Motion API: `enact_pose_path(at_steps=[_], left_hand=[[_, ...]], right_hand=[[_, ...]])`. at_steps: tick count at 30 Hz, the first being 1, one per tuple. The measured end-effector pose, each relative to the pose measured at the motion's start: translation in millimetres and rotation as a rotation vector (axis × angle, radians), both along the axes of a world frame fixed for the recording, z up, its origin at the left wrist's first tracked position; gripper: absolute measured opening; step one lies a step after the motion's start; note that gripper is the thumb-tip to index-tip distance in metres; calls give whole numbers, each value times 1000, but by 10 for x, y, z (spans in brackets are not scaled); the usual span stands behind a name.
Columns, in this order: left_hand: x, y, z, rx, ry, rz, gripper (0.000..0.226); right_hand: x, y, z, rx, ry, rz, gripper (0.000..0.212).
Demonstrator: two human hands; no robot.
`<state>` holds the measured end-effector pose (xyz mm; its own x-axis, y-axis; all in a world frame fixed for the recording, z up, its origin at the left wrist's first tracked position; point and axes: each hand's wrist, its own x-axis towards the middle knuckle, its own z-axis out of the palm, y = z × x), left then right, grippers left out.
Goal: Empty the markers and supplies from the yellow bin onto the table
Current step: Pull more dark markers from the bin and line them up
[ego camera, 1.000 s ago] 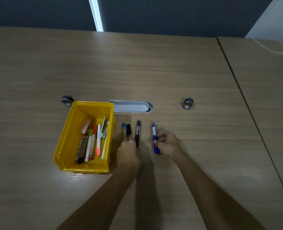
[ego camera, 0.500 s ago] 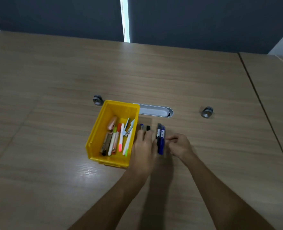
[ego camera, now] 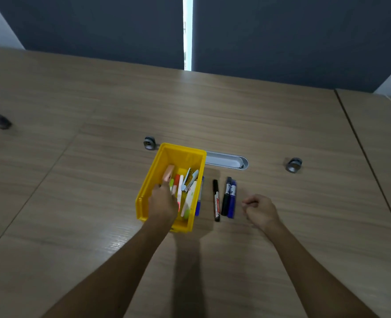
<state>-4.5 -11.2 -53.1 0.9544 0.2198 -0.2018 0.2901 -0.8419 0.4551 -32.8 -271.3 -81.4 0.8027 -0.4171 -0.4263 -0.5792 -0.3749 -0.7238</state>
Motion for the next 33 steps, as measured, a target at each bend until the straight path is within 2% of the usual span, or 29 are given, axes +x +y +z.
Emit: enact_pose_path(at_steps=[3,9,14,19,24,28,31,33], left_hand=[[-20,25,-190,85,178,-77,36],[-30,-134,-325,219,247,-108,31],[-1,-164,-304,157,265,-34,41],[-11,-86,-39,-43,118,49,29],[33,99,491,-191,-196,7,26],[174,441,856,-277,-416,136,19],[259,759,866,-279,-403,232,21],[274,928,772,-278,-382,265,20]], right_hand=[[-9,-60,-19,8,15,0,7],[-1,-137,-100,32,42,-31,3],[67,-32,-57,47,22,-19,4],[167,208,185,-2,-112,43,9],[311,642,491,-36,-354,4,9],[438,1033,679,-167,-597,43,13],[536,1367,738,-295,-691,156,15],[591,1601,728,-333,-677,272,14]])
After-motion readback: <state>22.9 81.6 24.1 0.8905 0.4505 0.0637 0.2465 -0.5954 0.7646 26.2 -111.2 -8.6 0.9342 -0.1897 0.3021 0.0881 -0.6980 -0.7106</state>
